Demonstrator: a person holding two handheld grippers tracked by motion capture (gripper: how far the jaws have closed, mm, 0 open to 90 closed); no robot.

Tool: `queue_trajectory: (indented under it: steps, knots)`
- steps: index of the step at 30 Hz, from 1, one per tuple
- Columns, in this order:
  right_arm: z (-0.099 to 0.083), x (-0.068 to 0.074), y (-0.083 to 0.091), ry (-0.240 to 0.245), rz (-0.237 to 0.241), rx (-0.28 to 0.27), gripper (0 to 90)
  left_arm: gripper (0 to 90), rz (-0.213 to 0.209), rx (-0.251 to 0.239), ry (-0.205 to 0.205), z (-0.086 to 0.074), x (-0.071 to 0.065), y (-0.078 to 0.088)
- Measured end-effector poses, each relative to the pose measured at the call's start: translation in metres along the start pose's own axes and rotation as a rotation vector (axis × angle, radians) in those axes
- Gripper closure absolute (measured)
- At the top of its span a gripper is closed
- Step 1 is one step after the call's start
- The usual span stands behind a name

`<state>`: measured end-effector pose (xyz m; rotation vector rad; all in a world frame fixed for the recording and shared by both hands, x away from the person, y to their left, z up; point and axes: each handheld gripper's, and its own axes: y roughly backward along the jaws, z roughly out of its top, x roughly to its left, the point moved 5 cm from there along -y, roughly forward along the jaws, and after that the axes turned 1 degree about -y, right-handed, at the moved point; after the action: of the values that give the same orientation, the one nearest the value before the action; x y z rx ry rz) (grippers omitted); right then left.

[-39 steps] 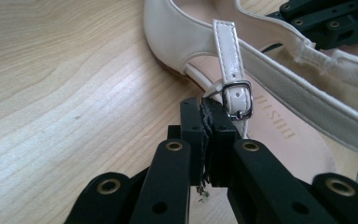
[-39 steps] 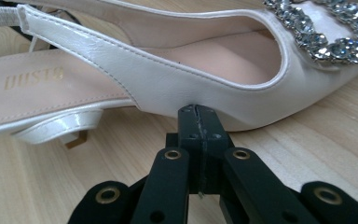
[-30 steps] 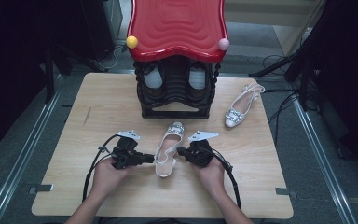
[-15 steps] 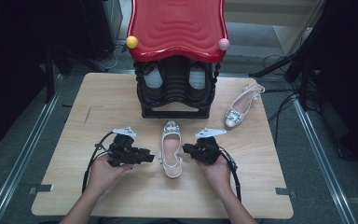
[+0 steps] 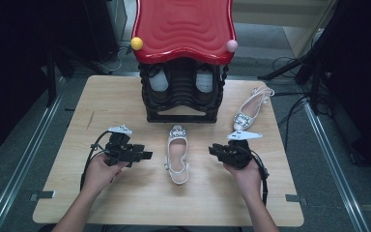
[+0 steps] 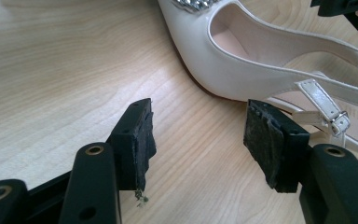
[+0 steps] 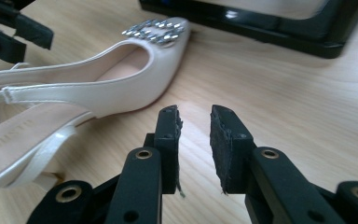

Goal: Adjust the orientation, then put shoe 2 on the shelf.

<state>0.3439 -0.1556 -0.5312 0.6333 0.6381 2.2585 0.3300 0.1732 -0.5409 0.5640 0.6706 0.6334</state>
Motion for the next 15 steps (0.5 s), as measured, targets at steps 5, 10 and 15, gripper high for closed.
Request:
queue_trajectory:
  steps: [5, 10, 15]
  knots:
    - [0.003, -0.021, 0.01, -0.043, -0.026, -0.02, 76.1, 40.6, 0.003, -0.006, 0.007, 0.0, 0.003, 0.002]
    - [0.007, -0.039, 0.023, -0.093, -0.058, -0.058, 83.5, 40.1, 0.006, -0.009, 0.008, -0.001, 0.004, 0.003]
    - [0.009, -0.056, 0.027, -0.118, -0.079, -0.048, 90.0, 39.6, 0.003, 0.004, 0.004, -0.002, 0.004, 0.001]
